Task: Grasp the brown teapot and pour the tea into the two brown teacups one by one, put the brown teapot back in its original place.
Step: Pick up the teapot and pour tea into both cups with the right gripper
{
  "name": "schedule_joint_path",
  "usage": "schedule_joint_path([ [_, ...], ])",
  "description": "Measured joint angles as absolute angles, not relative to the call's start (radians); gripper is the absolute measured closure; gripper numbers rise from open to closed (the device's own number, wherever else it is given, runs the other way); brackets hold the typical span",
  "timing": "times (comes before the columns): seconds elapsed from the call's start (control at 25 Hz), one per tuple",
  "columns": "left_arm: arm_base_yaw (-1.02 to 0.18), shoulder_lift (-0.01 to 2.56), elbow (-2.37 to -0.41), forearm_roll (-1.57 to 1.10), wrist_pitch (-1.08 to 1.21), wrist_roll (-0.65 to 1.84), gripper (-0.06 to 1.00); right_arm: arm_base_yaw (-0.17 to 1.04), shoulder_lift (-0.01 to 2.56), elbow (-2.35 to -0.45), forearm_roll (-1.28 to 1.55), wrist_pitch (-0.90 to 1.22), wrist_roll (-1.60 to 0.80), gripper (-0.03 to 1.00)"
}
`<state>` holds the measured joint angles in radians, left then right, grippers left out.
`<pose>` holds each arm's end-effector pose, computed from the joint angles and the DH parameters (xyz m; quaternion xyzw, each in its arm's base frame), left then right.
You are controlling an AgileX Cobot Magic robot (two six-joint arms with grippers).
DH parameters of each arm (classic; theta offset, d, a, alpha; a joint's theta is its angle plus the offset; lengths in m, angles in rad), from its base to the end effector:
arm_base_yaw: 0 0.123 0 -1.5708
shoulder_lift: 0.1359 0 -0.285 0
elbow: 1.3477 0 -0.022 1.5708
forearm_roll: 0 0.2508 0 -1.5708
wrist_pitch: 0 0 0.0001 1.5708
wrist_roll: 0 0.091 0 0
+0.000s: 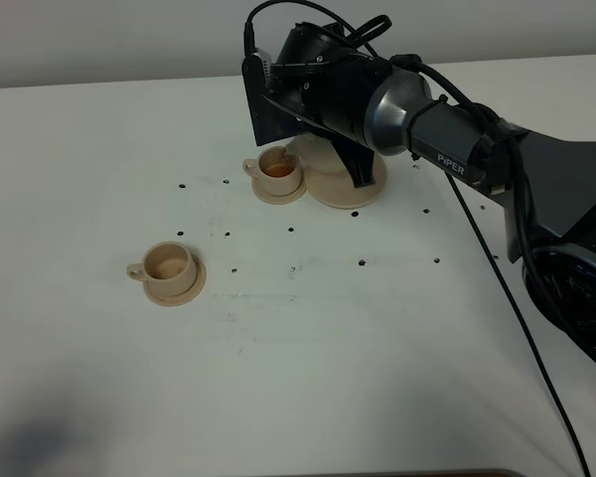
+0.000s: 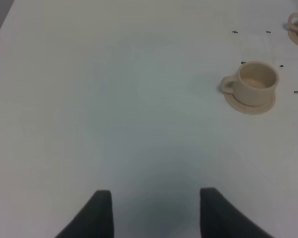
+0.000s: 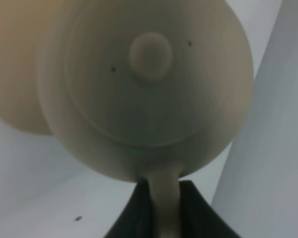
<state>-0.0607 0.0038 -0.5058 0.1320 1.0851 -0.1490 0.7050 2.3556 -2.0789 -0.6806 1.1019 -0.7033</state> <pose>-0.0057 0.0110 0.2775 -0.0412 0.8562 0.0120 0.5149 0.4183 0.2888 0.2001 -0.6866 0.6416 -0.3157 0.1315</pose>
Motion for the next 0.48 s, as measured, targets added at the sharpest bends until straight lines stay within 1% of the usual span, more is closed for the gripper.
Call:
schedule_joint_path([
  [0.48,-0.061,0.004,-0.506,0.132,1.085,-0.149,0.51,0.705,2.356,-2.079,-0.692,1.062,-0.782,0.88],
])
